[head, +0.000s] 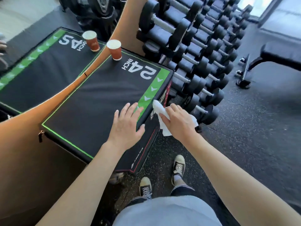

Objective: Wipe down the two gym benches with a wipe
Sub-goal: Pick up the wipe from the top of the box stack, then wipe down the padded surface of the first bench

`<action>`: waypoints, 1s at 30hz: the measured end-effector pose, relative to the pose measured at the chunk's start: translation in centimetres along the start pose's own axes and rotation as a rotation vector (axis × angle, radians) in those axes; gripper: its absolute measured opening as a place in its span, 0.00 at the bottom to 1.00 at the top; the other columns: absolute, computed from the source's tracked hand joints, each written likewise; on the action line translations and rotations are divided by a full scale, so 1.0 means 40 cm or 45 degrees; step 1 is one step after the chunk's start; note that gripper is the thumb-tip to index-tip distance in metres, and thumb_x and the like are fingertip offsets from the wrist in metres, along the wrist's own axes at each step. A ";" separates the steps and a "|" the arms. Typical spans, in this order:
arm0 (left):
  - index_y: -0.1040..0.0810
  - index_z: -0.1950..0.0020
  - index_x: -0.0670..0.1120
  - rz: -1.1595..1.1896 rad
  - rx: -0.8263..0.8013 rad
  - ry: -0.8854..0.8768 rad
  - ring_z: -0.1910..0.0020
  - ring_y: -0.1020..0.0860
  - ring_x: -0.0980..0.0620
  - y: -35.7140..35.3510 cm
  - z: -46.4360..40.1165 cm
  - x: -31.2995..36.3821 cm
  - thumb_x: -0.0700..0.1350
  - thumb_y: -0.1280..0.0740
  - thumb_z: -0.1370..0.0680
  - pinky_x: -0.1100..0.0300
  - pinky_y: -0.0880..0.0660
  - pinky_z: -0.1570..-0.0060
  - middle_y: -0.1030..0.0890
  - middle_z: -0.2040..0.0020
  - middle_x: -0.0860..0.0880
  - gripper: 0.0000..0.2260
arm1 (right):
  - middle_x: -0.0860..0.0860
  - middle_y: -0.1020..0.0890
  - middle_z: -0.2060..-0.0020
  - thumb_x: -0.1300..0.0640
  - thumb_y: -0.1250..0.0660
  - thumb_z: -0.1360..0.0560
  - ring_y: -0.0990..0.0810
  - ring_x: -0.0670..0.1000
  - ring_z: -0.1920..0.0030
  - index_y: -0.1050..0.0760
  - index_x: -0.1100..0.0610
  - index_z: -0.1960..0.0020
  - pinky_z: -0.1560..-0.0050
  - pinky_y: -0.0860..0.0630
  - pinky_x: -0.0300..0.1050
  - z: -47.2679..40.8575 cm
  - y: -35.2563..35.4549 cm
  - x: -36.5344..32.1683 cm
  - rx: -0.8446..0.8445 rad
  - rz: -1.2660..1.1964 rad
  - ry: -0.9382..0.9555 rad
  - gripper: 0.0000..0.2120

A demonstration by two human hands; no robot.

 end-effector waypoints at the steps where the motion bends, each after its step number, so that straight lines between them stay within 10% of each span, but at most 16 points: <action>1: 0.32 0.19 0.48 0.011 -0.005 -0.043 0.17 0.40 0.43 -0.002 0.004 0.032 0.53 0.32 0.20 0.35 0.39 0.24 0.35 0.18 0.47 0.30 | 0.56 0.22 0.52 0.46 0.41 0.14 0.24 0.60 0.51 0.23 0.62 0.45 0.52 0.26 0.57 0.034 0.015 0.021 0.000 0.021 -0.041 0.19; 30: 0.30 0.20 0.46 0.168 -0.193 -0.717 0.20 0.35 0.44 -0.344 0.409 1.369 0.52 0.30 0.19 0.44 0.36 0.23 0.31 0.20 0.46 0.29 | 0.52 0.22 0.58 0.46 0.40 0.16 0.24 0.56 0.59 0.24 0.58 0.51 0.56 0.26 0.54 1.399 0.378 0.852 0.396 0.111 -0.896 0.16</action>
Point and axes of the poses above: each hand's wrist, its own z-axis away from the middle knuckle, its own y-axis out of the back of the hand, x = y × z, the point moved 9 cm from there along -z, towards the middle knuckle
